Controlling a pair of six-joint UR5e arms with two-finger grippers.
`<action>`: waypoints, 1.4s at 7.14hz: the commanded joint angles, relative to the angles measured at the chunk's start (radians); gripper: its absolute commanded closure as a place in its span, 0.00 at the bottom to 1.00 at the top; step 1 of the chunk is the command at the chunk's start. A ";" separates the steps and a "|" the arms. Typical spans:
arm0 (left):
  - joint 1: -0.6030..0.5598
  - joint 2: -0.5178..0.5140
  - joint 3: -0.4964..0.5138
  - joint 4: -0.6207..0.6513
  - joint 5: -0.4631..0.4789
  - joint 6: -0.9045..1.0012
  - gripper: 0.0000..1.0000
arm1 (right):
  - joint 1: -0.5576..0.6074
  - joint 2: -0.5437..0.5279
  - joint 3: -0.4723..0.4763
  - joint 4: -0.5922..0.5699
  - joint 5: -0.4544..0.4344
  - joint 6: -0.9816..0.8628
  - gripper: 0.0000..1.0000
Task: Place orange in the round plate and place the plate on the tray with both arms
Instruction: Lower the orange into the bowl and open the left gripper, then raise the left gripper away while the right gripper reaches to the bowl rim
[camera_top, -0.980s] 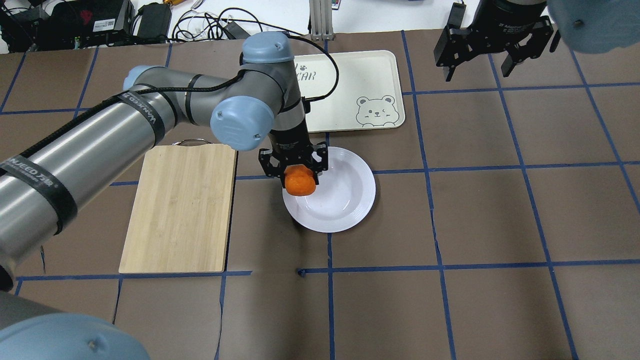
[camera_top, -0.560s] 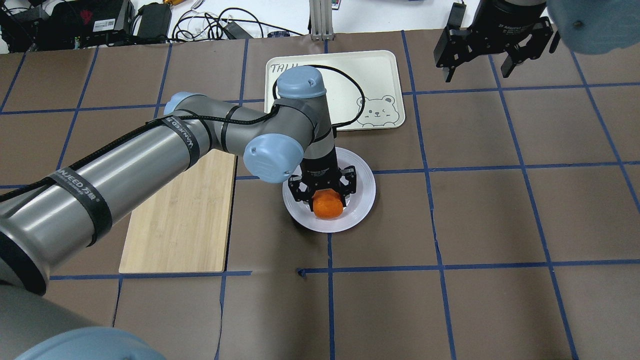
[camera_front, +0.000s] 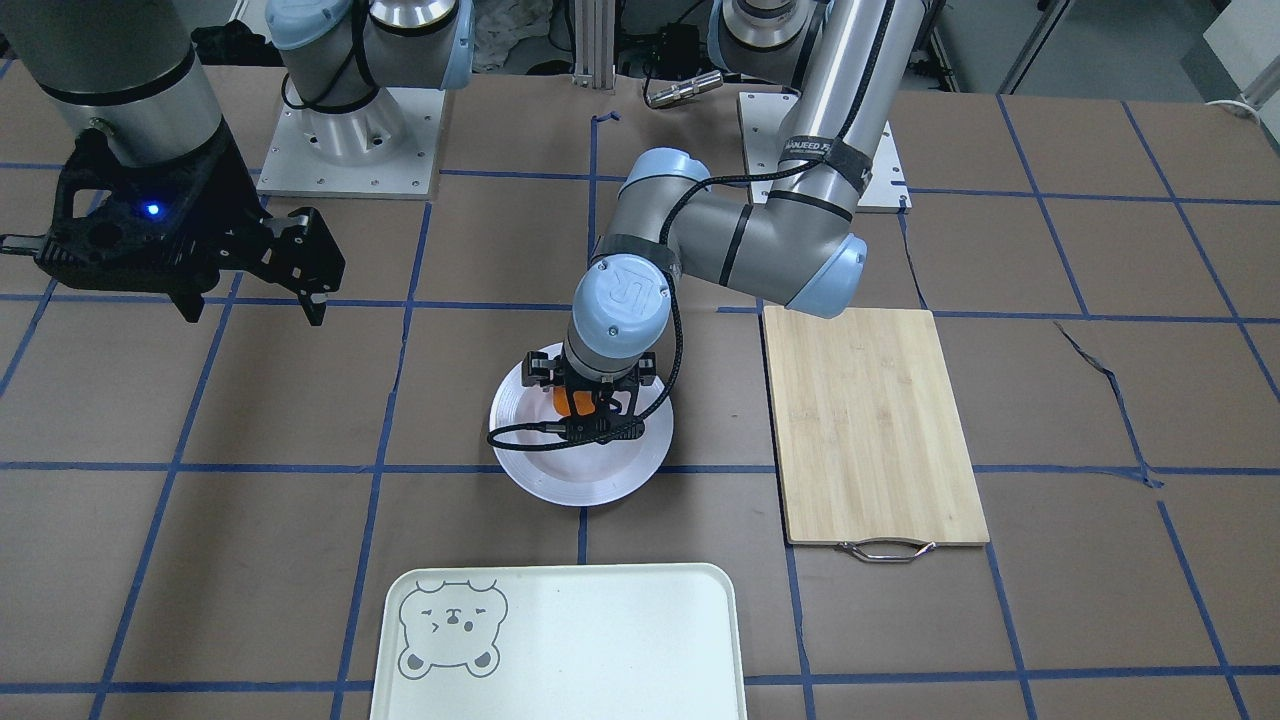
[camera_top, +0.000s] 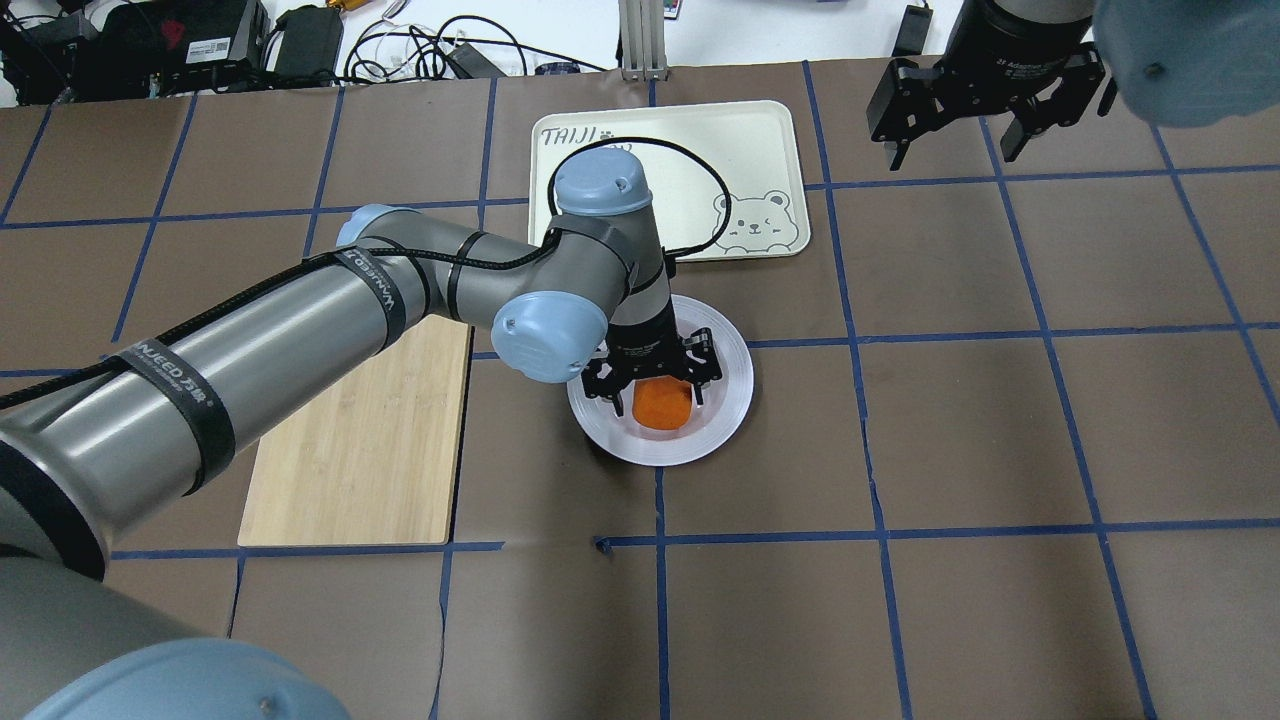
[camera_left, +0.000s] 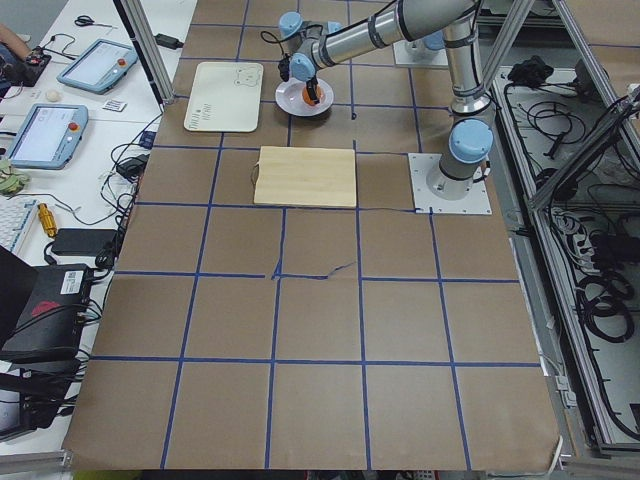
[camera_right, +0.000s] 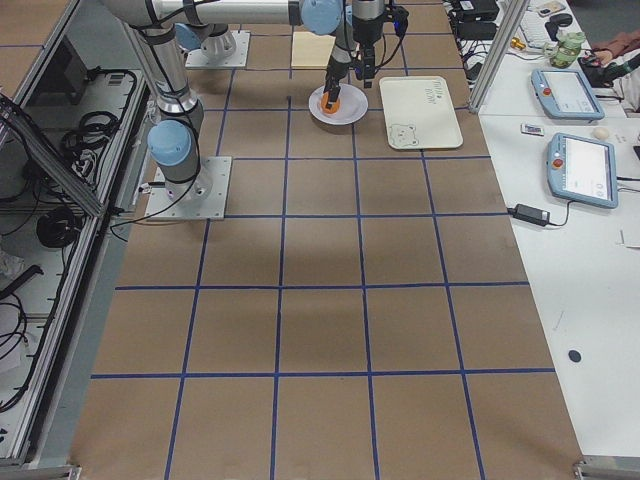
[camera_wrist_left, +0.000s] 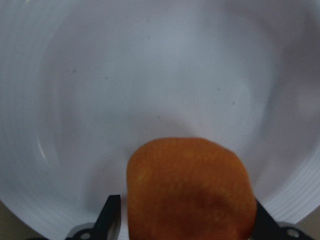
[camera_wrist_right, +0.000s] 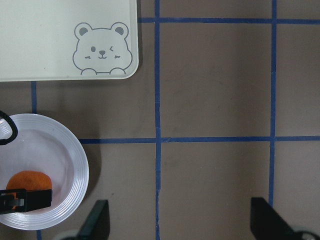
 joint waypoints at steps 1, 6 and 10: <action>0.028 0.022 0.065 -0.010 0.006 0.007 0.00 | -0.019 0.009 0.001 -0.045 0.060 -0.002 0.00; 0.234 0.232 0.288 -0.410 0.062 0.229 0.00 | -0.054 0.135 0.260 -0.349 0.361 0.015 0.00; 0.239 0.493 0.187 -0.397 0.122 0.311 0.00 | -0.044 0.222 0.602 -0.806 0.525 0.027 0.00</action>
